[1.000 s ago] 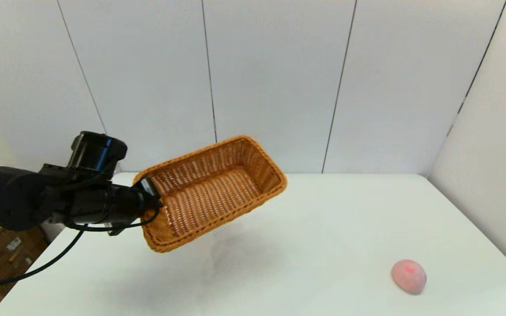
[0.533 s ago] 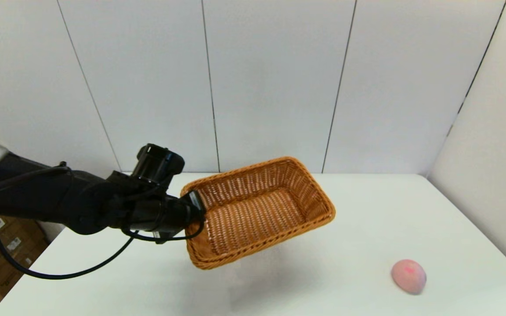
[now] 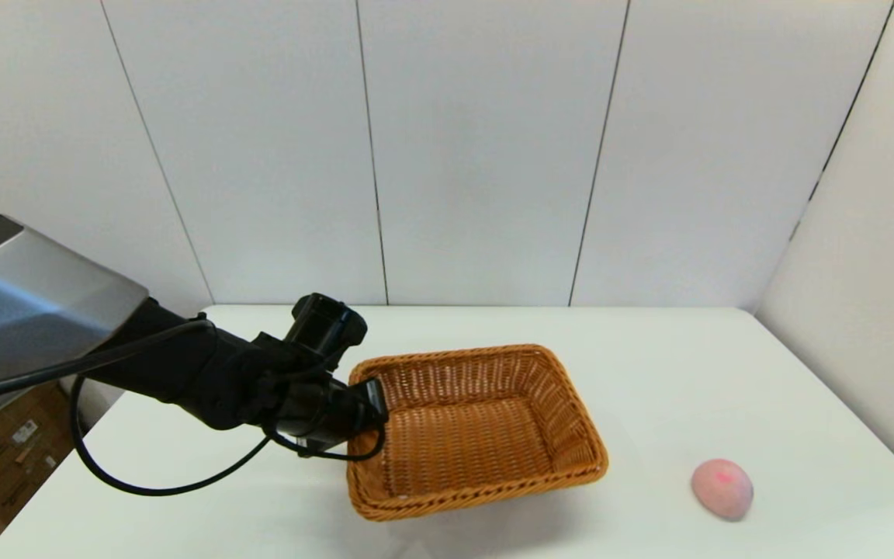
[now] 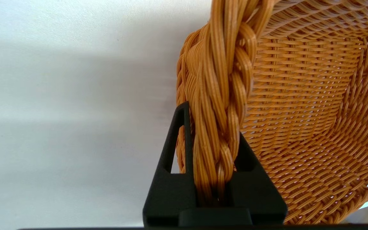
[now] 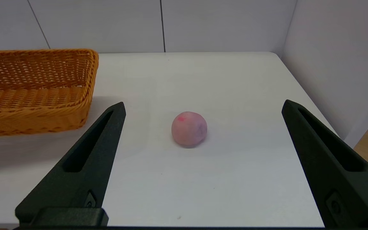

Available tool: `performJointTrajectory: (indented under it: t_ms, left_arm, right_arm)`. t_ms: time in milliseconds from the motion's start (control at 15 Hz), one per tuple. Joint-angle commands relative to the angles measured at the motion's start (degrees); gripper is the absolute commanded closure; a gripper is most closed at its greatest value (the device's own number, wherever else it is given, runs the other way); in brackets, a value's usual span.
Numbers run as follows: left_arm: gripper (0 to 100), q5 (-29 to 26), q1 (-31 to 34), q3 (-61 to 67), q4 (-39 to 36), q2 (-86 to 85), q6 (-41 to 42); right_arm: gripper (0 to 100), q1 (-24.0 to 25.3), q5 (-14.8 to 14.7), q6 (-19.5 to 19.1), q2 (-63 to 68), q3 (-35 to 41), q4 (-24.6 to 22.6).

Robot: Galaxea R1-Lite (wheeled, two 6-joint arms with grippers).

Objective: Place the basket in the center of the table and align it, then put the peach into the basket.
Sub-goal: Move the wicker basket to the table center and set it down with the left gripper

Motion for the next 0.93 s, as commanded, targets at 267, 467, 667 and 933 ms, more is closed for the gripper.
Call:
performJointTrajectory:
  t_ms: [267,467,667,933]
  left_arm:
    - [100,-3.1,0.3,0.0,-3.2,2.5,0.6]
    - [100,-3.1,0.3,0.0,-3.8,3.3,0.7]
    - [100,-3.2,0.3,-0.1,-4.5,3.8,1.0]
    - [100,-4.4,0.3,0.2,-4.8,3.5,3.0]
  right_arm:
    - [0,0.0,0.0,0.0,-0.1,0.0,0.0]
    - [0,0.0,0.0,0.0,-0.1,0.0,0.0]
    - [0,0.0,0.0,0.0,-0.1,0.0,0.0]
    - [0,0.0,0.0,0.0,-0.1,0.0,0.0]
